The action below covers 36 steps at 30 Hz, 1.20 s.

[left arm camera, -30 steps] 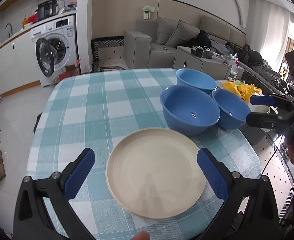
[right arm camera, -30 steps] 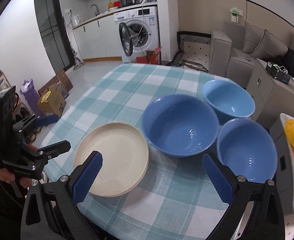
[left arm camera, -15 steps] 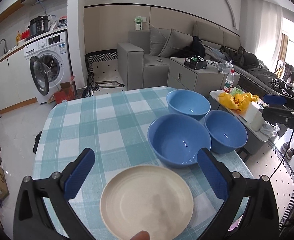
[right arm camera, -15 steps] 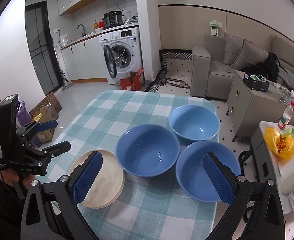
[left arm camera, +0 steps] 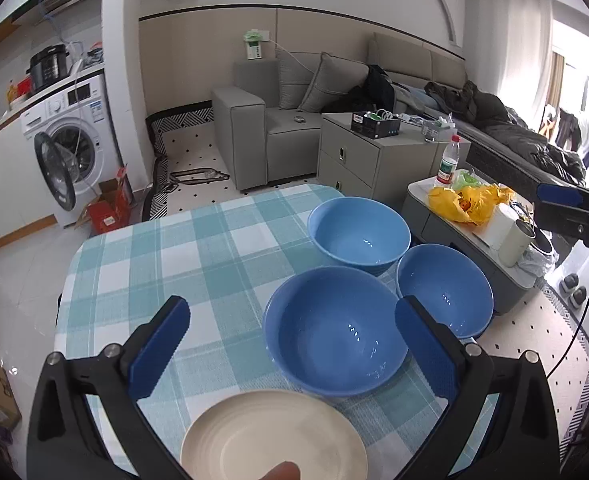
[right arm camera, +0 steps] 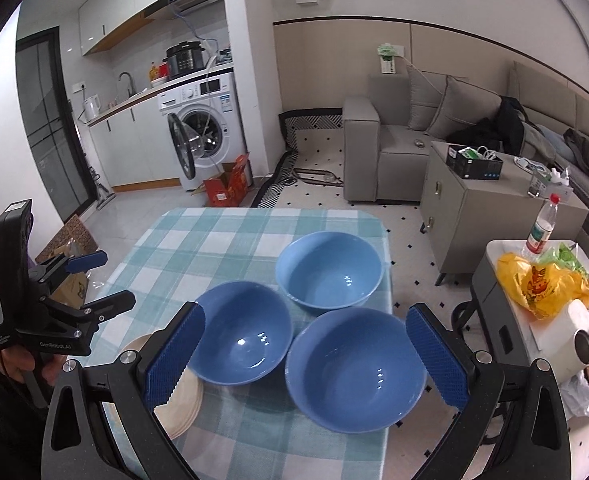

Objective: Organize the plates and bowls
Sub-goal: 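Move both tools toward the light-blue bowls on the table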

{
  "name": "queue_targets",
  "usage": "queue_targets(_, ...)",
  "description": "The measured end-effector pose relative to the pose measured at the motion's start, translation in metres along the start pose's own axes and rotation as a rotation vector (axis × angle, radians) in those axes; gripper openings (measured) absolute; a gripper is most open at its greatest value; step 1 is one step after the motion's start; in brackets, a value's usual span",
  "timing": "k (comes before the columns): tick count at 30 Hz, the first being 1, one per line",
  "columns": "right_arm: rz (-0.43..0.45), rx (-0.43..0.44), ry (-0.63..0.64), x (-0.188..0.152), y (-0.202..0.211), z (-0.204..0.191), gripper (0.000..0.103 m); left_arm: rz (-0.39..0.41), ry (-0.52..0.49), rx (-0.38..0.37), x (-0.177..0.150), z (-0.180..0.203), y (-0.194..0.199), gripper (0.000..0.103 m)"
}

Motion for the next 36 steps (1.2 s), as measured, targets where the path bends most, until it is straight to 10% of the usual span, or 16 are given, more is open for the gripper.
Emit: queue_targets(36, -0.108, -0.067, -0.16, 0.031, -0.119, 0.095, 0.102, -0.101, -0.059, 0.028, 0.063, 0.041, -0.137, 0.103)
Point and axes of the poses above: each gripper's, at about its wrist camera, not at the fingertips, and y roughly against the way its jaws point, z to its right, x to its top, the point moved 1 cm from there along -y, roughly the way its jaws point, and after that the axes turned 8 degrees about x, right-handed, at the moved point
